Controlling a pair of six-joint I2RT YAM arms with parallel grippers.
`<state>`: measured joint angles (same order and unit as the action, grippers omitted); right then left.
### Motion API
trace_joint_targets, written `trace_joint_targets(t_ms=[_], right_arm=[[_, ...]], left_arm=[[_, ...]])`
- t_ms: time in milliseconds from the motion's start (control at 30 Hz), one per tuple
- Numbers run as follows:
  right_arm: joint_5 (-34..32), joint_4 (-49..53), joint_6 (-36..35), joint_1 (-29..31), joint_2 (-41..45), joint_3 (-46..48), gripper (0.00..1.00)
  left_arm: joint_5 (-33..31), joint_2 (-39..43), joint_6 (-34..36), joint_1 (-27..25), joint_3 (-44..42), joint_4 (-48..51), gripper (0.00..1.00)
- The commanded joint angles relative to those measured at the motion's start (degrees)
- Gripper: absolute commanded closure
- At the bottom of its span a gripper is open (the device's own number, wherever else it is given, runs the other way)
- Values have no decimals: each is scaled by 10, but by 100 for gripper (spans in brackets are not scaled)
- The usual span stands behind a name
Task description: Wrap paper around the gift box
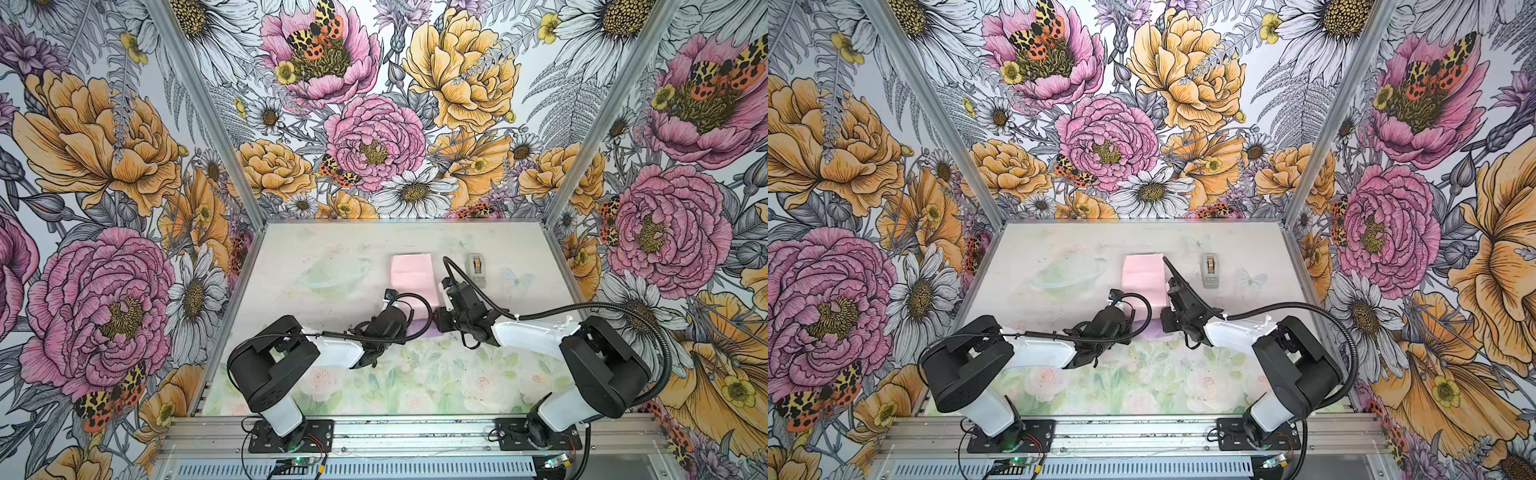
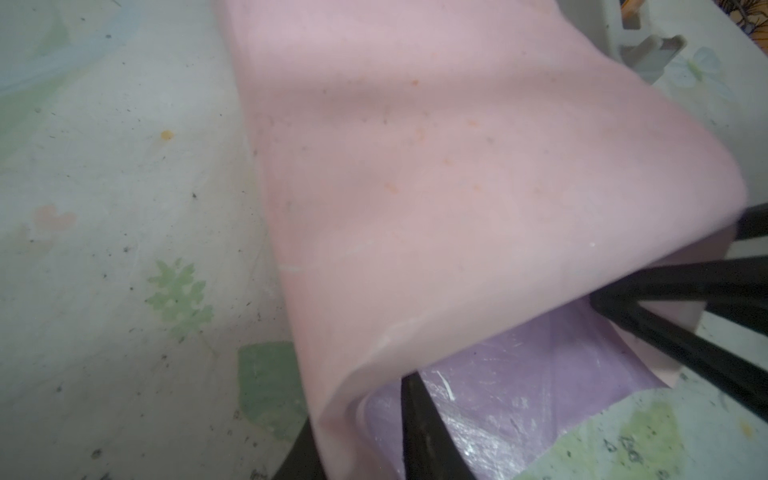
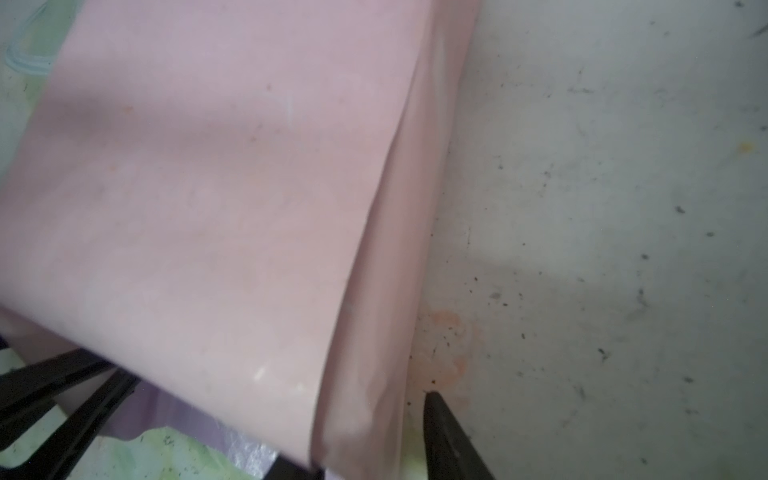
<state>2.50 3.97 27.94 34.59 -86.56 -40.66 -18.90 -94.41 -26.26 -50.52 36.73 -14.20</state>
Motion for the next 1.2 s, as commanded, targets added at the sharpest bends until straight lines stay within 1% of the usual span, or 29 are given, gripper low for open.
trace_joint_targets(t_ms=[0,100,167,233,333,367,433,500,533,567,700,767,867,1033,1167], right_arm=[[27,51,-7,-3,73,-6,45],[67,99,-14,-20,114,-19,43],[87,115,-13,-35,126,-29,42],[91,135,-3,-56,124,-52,42],[87,155,8,-76,96,-91,41],[89,164,11,-82,79,-107,42],[92,177,15,-89,46,-137,41],[102,182,19,-94,13,-163,41],[106,182,21,-96,-3,-172,41],[110,182,23,-97,-17,-182,41],[127,181,29,-100,-68,-211,42],[134,181,34,-99,-86,-220,43],[138,179,42,-98,-97,-222,46],[140,165,62,-94,-86,-202,49],[147,137,82,-85,-77,-180,49]], left_arm=[[-7,16,5,-6,3,8,62],[-5,54,0,-12,-8,17,51],[-3,81,-3,-14,-13,33,45],[-1,117,-8,-15,-16,50,41],[-2,169,-13,-13,-15,86,36],[-1,185,-17,-9,-14,96,33],[21,203,-30,12,-8,117,30],[65,207,-51,46,-2,126,29],[109,204,-60,66,-1,123,30],[135,199,-66,82,-1,113,31],[196,163,-75,118,14,83,33],[219,137,-79,129,25,69,35],[235,98,-80,139,42,45,36],[263,36,-88,146,67,3,39],[279,-1,-79,143,97,-3,40]])
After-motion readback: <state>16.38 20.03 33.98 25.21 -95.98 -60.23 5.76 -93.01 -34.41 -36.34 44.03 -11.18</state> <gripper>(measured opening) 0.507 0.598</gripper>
